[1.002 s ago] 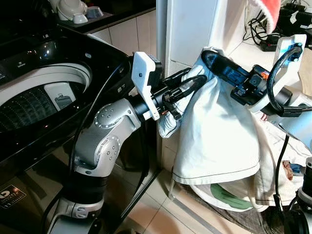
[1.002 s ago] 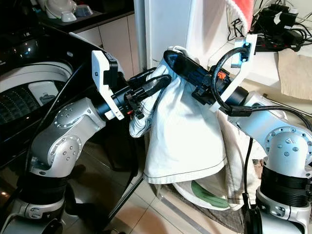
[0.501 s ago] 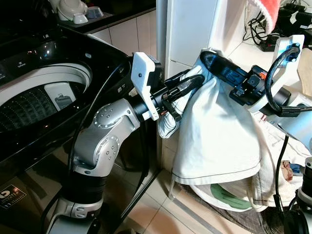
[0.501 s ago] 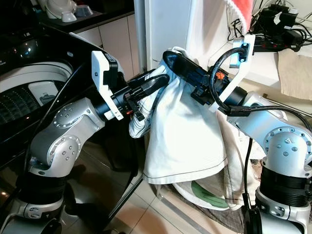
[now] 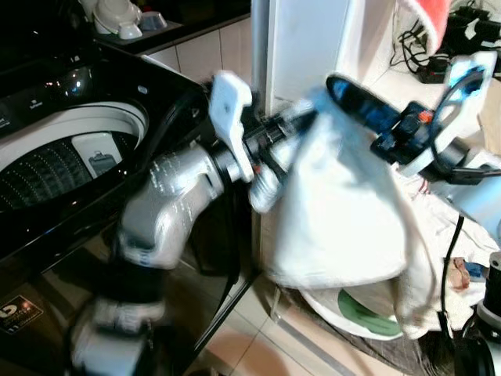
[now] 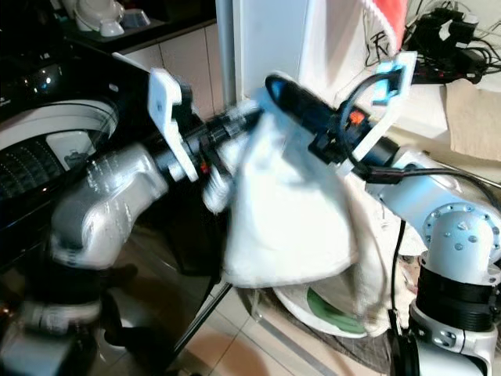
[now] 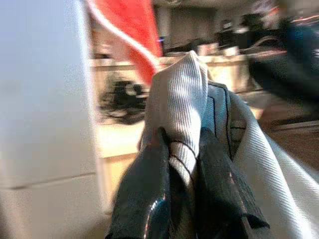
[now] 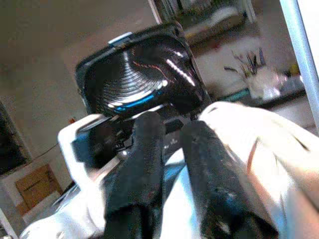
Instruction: Clothes washing
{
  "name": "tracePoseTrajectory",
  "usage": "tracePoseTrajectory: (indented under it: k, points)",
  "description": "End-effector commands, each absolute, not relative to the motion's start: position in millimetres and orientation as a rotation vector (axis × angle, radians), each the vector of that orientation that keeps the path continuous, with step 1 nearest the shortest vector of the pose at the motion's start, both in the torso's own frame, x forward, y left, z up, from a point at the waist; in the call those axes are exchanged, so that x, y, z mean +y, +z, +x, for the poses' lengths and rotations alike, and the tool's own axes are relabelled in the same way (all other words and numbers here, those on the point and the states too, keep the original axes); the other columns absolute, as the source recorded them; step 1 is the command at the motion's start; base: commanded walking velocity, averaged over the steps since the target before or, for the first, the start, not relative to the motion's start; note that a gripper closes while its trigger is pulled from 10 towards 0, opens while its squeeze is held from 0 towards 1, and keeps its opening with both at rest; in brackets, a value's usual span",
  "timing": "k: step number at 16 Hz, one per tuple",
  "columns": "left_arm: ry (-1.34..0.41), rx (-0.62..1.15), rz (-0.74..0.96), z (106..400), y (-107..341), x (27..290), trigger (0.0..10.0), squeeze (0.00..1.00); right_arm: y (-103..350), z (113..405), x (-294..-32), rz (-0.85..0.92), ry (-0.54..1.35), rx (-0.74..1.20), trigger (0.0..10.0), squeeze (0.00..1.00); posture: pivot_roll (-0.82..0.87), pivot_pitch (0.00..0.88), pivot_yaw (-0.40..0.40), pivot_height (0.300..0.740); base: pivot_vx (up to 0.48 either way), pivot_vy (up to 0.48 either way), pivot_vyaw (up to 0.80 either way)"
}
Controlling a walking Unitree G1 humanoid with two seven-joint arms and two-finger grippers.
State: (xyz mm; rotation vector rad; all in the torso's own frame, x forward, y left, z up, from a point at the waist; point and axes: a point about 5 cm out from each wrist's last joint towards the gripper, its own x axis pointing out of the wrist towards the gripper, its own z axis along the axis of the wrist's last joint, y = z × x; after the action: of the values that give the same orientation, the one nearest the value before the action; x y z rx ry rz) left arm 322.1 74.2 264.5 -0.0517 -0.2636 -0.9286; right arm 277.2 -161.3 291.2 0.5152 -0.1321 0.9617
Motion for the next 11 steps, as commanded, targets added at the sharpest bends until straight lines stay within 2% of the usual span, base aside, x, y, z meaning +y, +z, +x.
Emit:
tracePoseTrajectory:
  k: [1, 3, 4, 6, 8, 10, 11]
  points:
    - [-0.794, -0.381, 0.007, 333.2, 293.8, 99.7, 0.0, 0.0, 300.6, 271.9, -158.9, 0.46, 0.977, -0.177, 10.0, 0.0, -0.03, 0.0, 0.043, 0.74, 0.0, 0.0, 0.0]
    - [-0.48, -0.541, 0.176, 352.7, 358.9, 161.4, 0.0, 0.0, 297.0, 268.9, -157.1, 0.415, 0.976, -0.17, 10.0, 0.0, -0.03, 0.0, 0.049, 0.74, 0.0, 0.0, 0.0]
    - [-0.277, -0.6, 0.303, 354.8, 388.9, 193.0, 0.0, 0.0, 294.0, 268.9, -157.6, 0.402, 0.967, -0.16, 10.0, 0.0, -0.03, 0.0, 0.051, 0.74, 0.0, 0.0, 0.0]
    - [0.064, -0.658, 0.597, 345.9, 433.0, 238.8, 0.0, 0.0, 288.8, 268.8, -157.9, 0.382, 0.953, -0.141, 10.0, 0.0, -0.03, 0.0, 0.054, 0.74, 0.0, 0.0, 0.0]
    - [0.322, -0.707, 0.788, 330.7, 467.5, 270.7, 0.0, 0.0, 285.5, 268.8, -157.5, 0.38, 0.945, -0.135, 10.0, 0.0, -0.02, 0.0, 0.054, 0.74, 0.0, 0.0, 0.0]
    - [0.325, -0.612, 0.84, 342.8, 459.4, 280.2, 0.0, 0.0, 281.1, 269.8, -154.0, 0.363, 0.944, -0.118, 10.0, 0.0, -0.02, 0.0, 0.055, 0.74, 0.0, 0.0, 0.0]
    - [0.245, -0.373, 0.88, 366.3, 422.5, 283.9, 3.8, 0.0, 275.4, 270.6, -148.5, 0.334, 0.946, -0.085, 10.0, 0.0, -0.02, 0.0, 0.057, 0.74, 0.0, 0.0, 0.0]
